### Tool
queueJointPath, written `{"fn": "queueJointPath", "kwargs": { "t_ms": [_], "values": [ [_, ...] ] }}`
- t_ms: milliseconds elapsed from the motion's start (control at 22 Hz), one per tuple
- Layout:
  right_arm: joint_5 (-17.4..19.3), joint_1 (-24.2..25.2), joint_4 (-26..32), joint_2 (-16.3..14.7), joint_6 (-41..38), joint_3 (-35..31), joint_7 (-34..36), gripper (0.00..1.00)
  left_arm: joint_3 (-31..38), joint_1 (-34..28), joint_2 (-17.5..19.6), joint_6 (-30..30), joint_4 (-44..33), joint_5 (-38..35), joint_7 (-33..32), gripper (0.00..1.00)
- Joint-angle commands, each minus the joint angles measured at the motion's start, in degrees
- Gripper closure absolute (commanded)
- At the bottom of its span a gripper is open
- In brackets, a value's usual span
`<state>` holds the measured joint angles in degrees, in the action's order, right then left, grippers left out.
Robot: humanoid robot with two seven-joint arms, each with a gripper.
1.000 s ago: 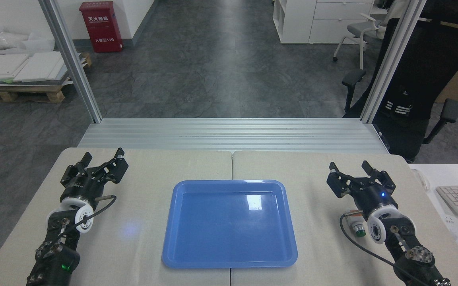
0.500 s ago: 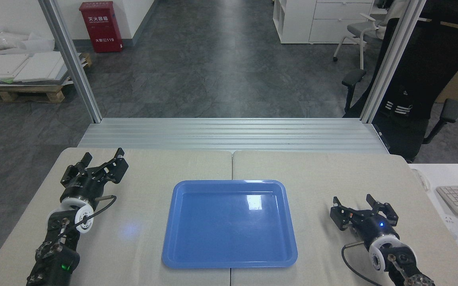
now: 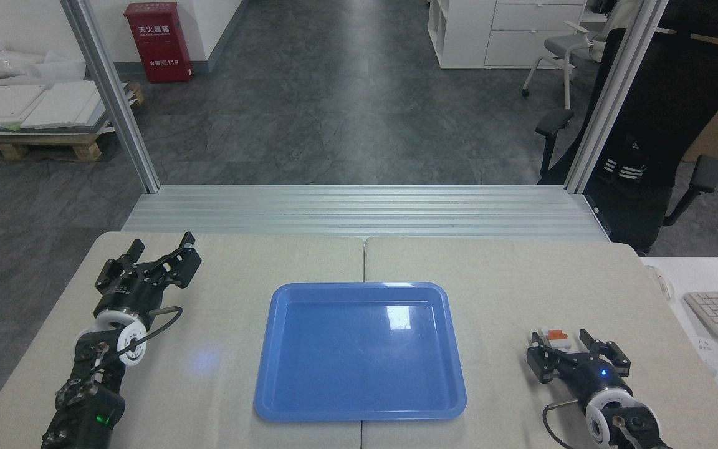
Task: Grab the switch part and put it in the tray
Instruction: 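Lower the right gripper onto the small switch part and close it, then carry the switch part with the right gripper over the blue tray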
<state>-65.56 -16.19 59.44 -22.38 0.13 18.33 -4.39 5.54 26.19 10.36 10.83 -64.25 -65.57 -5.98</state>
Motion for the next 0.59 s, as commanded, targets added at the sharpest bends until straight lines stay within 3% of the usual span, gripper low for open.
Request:
{"fn": "queueJointPath", "kwargs": {
  "t_ms": [0,91,182,409,545],
  "values": [
    [-0.01,-0.33,-0.38,0.32,1.79,1.70,-0.27,0.51,0.00,0.00,0.01,-0.02,0.00,0.00,0.00,0.00],
    [-0.10,-0.42,-0.29,0.49,3.82,1.70,-0.27,0.73,0.00,0.00,0.01,-0.02,0.00,0.00,0.00,0.00],
    [-0.01,-0.60,0.06,0.49,4.70,1.27,-0.09,0.79,0.00,0.00,0.01,-0.02,0.00,0.00,0.00,0.00],
    [0.43,-1.91,2.51,0.75,5.05,0.39,0.00,0.82,0.00,0.00,0.01,0.07,0.00,0.00,0.00,0.00],
    [0.87,-2.53,7.78,1.19,5.32,-2.06,0.52,0.82,0.00,0.00,0.09,-0.02,0.00,0.00,0.00,0.00]
  ]
}}
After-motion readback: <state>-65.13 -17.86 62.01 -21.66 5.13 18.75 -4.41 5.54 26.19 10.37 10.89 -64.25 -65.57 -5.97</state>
